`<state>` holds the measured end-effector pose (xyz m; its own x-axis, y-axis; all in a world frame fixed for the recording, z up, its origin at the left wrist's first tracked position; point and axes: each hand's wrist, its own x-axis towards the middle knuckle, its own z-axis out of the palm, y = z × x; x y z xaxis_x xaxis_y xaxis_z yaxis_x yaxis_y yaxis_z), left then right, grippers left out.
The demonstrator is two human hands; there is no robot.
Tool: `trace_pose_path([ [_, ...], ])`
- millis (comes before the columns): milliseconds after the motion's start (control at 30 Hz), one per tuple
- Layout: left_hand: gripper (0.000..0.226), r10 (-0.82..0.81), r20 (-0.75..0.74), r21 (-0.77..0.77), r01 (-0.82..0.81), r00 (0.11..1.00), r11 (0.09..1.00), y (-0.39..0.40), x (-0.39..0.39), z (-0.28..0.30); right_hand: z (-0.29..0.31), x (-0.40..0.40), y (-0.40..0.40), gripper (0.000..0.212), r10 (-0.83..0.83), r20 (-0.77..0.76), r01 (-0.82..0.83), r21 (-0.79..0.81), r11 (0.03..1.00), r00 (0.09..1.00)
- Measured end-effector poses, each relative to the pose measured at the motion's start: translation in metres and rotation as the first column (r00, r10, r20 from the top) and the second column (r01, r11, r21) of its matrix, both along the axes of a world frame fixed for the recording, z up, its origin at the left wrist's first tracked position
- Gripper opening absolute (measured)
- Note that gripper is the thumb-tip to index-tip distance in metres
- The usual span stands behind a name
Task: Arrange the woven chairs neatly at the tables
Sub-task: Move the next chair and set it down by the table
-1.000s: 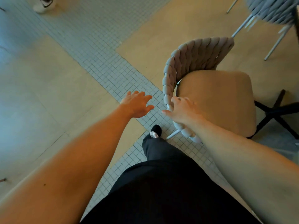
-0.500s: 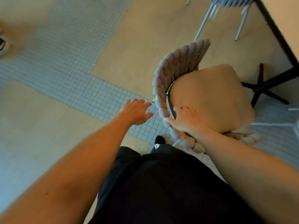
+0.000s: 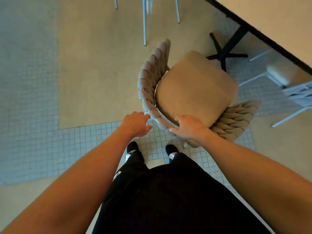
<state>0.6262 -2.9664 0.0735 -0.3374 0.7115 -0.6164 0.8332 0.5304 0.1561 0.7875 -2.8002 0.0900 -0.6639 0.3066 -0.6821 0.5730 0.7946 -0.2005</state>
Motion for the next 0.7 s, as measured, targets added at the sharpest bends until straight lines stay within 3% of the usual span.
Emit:
trace_pose_path([
  [300,0.049,-0.381,-0.092,0.130,0.390,0.920,0.911,0.020,-0.043,-0.020,-0.002,-0.007,-0.020,0.056,-0.268,-0.073,0.273,0.071,0.959,0.961],
  [500,0.053,-0.461,-0.090,0.222,0.469,0.883,0.855,0.039,-0.034,-0.043,-0.039,0.012,-0.027,0.063,-0.406,-0.033,0.407,0.070,0.911,0.913],
  [700,0.064,-0.505,-0.082,0.132,0.512,0.859,0.849,0.062,-0.013,-0.080,-0.087,0.026,-0.043,0.064,-0.438,0.007,0.436,0.085,0.896,0.899],
])
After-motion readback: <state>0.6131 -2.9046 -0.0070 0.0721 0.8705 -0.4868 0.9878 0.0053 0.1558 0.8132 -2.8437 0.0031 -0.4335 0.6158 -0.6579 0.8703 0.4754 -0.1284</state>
